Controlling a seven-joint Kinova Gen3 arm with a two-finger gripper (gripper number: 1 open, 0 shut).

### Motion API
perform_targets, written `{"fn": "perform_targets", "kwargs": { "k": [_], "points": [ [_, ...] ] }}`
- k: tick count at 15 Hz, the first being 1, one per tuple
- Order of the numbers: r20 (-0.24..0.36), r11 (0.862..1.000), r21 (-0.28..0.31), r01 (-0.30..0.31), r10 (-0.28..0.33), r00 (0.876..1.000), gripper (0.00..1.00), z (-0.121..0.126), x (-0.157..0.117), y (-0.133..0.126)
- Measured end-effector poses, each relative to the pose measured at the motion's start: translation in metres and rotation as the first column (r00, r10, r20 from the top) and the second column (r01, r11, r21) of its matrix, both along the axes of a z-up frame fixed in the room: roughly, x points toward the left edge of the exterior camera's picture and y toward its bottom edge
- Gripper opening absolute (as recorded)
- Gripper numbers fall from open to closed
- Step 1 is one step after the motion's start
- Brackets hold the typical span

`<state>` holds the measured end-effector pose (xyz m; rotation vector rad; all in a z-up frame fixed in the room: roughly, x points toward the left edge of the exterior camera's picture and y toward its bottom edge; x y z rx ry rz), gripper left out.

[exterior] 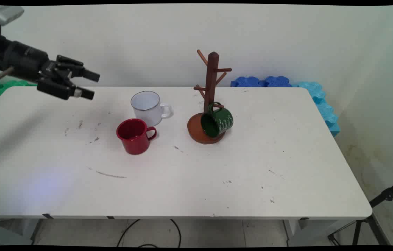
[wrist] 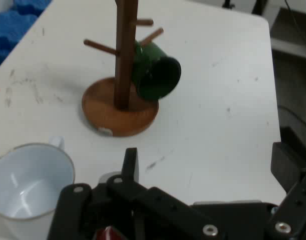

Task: Pick up the green mug from the rack

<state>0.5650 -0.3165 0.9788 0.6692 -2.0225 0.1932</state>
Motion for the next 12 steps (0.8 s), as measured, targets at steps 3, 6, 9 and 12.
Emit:
{"fn": "perform_targets", "kwargs": {
  "k": [3,6,9,12],
  "points": [
    [-0.046,0.999,0.01,-0.052,0.052,0.998,1.0,0.004,-0.024,-0.003],
    [-0.05,0.995,0.03,-0.095,0.096,0.994,1.0,0.003,-0.055,-0.007],
    [-0.032,0.988,0.049,-0.147,0.148,0.988,1.0,-0.003,-0.094,-0.014],
    [-0.008,0.978,0.063,-0.197,0.198,0.98,1.0,-0.014,-0.135,-0.028]
  ]
}}
